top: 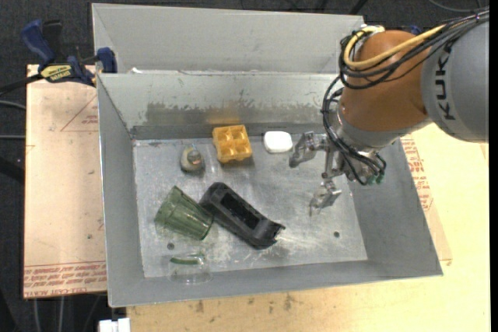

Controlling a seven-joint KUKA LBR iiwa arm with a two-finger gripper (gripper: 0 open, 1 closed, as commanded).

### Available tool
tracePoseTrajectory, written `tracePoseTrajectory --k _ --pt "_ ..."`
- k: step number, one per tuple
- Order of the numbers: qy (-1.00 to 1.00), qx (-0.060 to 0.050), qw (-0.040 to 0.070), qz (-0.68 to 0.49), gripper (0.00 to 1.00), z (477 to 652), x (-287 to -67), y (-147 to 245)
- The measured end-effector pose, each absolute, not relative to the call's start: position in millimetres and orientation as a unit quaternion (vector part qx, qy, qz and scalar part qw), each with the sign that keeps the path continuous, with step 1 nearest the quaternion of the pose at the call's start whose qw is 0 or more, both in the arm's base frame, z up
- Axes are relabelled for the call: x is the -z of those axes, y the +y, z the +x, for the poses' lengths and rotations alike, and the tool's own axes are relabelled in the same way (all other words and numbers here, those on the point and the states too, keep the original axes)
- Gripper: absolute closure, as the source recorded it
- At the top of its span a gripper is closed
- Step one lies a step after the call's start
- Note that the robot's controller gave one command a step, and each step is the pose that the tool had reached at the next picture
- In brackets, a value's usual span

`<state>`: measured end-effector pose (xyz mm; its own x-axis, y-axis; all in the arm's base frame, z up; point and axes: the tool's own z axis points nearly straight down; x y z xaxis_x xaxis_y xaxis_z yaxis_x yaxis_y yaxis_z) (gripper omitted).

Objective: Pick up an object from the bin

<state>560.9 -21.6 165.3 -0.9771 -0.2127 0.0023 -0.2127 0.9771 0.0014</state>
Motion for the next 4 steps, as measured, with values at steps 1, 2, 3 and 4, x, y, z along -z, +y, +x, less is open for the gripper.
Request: tracePoseTrajectory --k 1,2,3,4 --pt "-0.999 0.003 -0.002 0.036 0.0 579.1 -190.5 -12.5" --pt "-0.992 0.0 -0.002 0.126 0.0 615.1 -193.6 -25.9" --pt "-0.98 0.0 -0.002 0.198 0.0 626.6 -189.9 17.6" --pt "-0.984 0.001 -0.002 0.177 0.0 571.9 -177.2 29.1"
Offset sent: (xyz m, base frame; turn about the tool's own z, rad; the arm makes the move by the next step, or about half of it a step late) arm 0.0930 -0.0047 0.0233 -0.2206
